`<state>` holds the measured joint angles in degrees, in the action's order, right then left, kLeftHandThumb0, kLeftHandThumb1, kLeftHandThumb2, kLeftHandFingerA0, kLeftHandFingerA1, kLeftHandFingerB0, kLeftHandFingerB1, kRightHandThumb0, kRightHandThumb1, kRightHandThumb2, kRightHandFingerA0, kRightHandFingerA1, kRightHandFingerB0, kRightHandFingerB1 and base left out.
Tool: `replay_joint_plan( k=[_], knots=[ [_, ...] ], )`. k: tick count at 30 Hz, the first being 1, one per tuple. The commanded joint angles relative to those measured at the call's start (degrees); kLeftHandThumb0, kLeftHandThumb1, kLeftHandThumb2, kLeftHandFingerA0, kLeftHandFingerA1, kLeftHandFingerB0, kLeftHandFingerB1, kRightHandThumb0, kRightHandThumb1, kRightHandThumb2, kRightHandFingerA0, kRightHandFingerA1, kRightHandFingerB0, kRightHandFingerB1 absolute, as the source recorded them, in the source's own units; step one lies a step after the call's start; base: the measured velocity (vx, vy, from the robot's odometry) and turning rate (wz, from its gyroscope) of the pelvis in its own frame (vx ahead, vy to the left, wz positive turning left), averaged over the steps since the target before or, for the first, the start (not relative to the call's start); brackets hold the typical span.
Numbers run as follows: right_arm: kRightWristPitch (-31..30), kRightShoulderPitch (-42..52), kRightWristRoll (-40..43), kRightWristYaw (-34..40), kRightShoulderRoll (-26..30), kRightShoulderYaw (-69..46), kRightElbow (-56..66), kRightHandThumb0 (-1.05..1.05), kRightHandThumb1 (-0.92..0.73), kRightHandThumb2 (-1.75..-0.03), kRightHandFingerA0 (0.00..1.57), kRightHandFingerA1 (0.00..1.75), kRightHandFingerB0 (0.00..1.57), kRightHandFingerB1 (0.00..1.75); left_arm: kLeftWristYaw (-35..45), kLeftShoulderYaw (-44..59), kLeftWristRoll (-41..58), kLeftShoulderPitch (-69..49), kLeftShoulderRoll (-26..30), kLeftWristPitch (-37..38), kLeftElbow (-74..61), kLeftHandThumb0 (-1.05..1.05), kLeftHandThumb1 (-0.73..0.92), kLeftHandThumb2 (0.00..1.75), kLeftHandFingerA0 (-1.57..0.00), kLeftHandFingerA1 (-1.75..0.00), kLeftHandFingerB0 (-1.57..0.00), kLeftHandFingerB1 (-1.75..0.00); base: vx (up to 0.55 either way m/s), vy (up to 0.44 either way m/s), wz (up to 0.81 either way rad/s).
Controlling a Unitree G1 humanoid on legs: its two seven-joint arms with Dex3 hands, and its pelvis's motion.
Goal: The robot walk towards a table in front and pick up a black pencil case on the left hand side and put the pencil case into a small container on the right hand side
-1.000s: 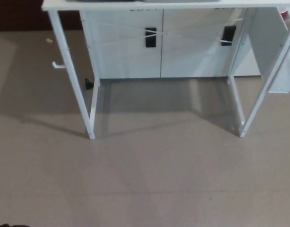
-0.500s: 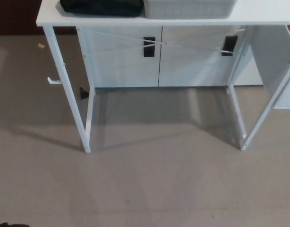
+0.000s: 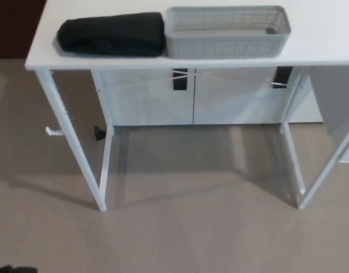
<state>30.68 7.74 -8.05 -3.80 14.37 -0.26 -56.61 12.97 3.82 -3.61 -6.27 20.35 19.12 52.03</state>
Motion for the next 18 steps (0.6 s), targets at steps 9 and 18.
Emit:
replay_joint_plan(
  k=[9,18],
  knots=[
    [-0.1,0.8,0.3,0.1,0.3,-0.1,0.2,-0.36,-0.58,-0.58,0.71,0.58,0.59,0.44,-0.1,0.3,0.2,-0.2,0.7,0.7,1.1,-0.41,0.37,0.68,-0.64,-0.52,-0.48,-0.47,0.23,0.065,-0.10],
    [0.4,1.6,-0.8,1.3,0.4,0.4,-0.4,-0.36,-0.57,-0.57,0.71,0.55,0.60,0.44,0.4,0.4,0.7,-1.3,0.7,0.7,0.7,-0.40,0.37,0.67,-0.65,-0.52,-0.46,-0.46,0.30,0.093,-0.02]
  ],
)
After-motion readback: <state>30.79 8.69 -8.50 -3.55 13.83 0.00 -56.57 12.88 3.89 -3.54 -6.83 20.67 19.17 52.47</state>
